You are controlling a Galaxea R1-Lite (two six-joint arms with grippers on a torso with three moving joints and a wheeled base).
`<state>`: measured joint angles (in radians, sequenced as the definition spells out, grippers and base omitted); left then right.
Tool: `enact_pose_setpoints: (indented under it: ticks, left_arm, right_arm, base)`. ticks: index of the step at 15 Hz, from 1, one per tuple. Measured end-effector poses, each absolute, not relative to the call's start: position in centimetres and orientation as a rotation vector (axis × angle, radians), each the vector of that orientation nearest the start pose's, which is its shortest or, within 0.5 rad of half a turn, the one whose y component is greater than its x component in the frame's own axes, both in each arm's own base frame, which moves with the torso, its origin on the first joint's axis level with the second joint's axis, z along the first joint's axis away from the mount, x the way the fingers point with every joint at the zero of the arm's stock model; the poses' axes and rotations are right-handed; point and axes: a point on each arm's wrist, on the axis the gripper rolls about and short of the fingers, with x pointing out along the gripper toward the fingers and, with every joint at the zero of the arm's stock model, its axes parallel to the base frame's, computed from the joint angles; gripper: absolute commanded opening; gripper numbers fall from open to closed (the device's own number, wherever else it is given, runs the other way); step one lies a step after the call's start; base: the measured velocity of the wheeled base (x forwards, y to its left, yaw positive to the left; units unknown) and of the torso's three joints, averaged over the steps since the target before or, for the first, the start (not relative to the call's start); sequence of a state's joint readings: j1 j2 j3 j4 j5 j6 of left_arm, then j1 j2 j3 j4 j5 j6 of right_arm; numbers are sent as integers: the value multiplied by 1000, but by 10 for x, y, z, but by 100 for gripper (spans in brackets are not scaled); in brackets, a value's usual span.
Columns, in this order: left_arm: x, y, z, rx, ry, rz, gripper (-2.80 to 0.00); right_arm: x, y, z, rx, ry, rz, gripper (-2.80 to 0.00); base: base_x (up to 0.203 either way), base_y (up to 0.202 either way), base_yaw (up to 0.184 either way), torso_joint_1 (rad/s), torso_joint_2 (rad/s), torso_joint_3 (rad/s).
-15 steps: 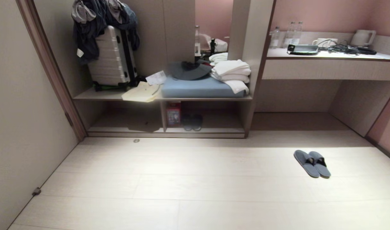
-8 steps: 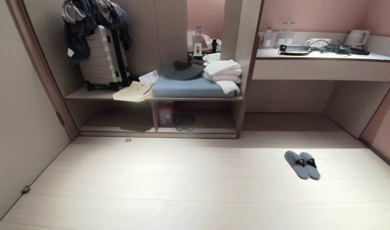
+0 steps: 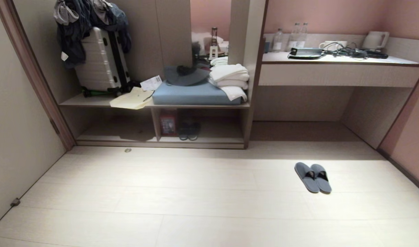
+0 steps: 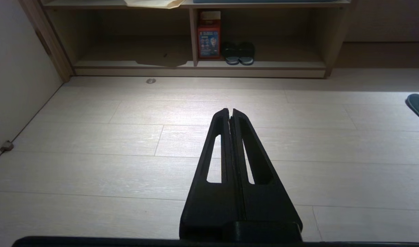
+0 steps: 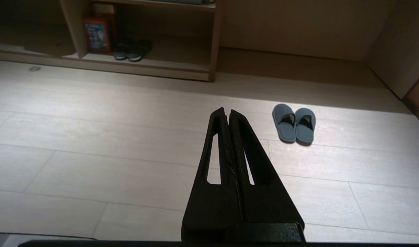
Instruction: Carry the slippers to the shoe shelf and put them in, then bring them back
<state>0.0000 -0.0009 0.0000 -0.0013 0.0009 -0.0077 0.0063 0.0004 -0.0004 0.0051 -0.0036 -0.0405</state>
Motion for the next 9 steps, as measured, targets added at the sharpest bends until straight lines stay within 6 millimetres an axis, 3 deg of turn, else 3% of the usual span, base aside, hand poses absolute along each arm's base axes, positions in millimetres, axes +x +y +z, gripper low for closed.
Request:
enact_pose_setpoints:
  ticks: [9]
  left_arm:
    - [-23, 0, 76, -8, -2, 1, -280]
  right_arm:
    - [-23, 0, 75, -40, 5, 1, -280]
  base:
    - [0, 0, 0, 0, 0, 0]
